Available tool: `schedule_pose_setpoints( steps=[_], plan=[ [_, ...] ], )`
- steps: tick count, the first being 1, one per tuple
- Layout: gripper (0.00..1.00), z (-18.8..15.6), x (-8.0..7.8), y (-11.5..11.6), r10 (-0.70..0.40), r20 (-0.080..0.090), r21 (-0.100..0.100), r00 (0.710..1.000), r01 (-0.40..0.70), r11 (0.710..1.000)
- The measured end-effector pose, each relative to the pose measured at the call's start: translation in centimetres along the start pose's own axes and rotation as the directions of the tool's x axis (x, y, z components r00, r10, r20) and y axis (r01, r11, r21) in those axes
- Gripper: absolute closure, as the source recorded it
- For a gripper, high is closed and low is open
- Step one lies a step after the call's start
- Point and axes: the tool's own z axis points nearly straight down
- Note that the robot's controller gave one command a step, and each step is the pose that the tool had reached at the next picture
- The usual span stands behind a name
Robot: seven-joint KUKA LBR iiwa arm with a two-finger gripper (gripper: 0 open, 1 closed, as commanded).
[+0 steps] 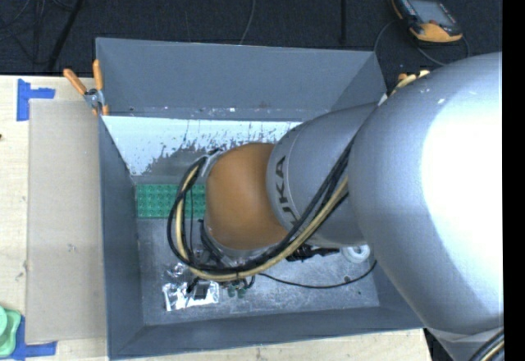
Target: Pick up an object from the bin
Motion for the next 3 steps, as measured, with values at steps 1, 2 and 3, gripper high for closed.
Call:
schedule_pose_setpoints(
  steps=[1,2,3],
  plan=[
    [1.00,-8.3,-0.2,0.0,0.002,0.007,-0.003,1.000,-0.002,1.000],
    [1.00,-8.3,-0.2,0.0,0.003,0.000,0.000,1.000,-0.003,1.000],
    [1.00,-9.6,-0.3,-0.1,0.004,0.001,0.000,1.000,-0.004,1.000]
  ],
)
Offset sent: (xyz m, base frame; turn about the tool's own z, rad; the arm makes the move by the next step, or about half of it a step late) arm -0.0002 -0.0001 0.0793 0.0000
